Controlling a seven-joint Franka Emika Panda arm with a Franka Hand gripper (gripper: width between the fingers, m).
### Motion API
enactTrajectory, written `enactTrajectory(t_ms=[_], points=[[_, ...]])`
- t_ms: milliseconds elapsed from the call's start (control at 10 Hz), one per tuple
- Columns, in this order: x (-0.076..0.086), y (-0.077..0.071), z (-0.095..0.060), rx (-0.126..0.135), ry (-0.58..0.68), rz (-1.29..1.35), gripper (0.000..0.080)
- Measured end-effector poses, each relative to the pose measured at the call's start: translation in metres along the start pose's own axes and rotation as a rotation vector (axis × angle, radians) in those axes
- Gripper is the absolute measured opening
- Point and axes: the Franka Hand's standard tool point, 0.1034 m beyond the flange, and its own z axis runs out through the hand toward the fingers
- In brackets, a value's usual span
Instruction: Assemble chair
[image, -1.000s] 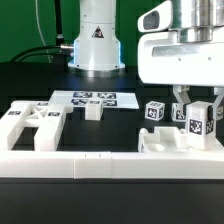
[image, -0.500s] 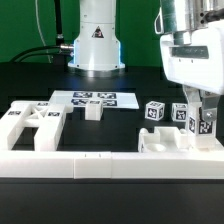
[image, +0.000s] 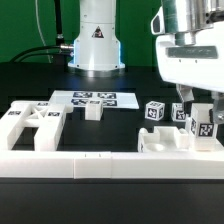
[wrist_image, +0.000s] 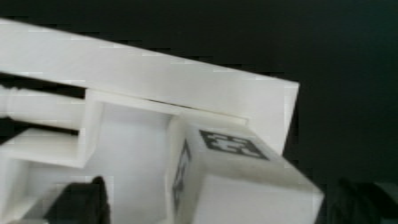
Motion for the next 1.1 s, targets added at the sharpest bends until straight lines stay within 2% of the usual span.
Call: enactTrajectory(t_ms=[500,700,900,1100], points=[[-0.0012,-0.0003,0.0003,-0.004,0.0,-0.409,0.0649],[-0.0037,0.0001,-0.001,-0.048,-0.001,-0.659,0.0649],[-0.0031,-0.0001,-0.0016,-0.056,-0.006,-0.887,0.0649],[-0.0039,-0.0019,-0.0028,-0.086,-0.019,-1.132,0.0649]])
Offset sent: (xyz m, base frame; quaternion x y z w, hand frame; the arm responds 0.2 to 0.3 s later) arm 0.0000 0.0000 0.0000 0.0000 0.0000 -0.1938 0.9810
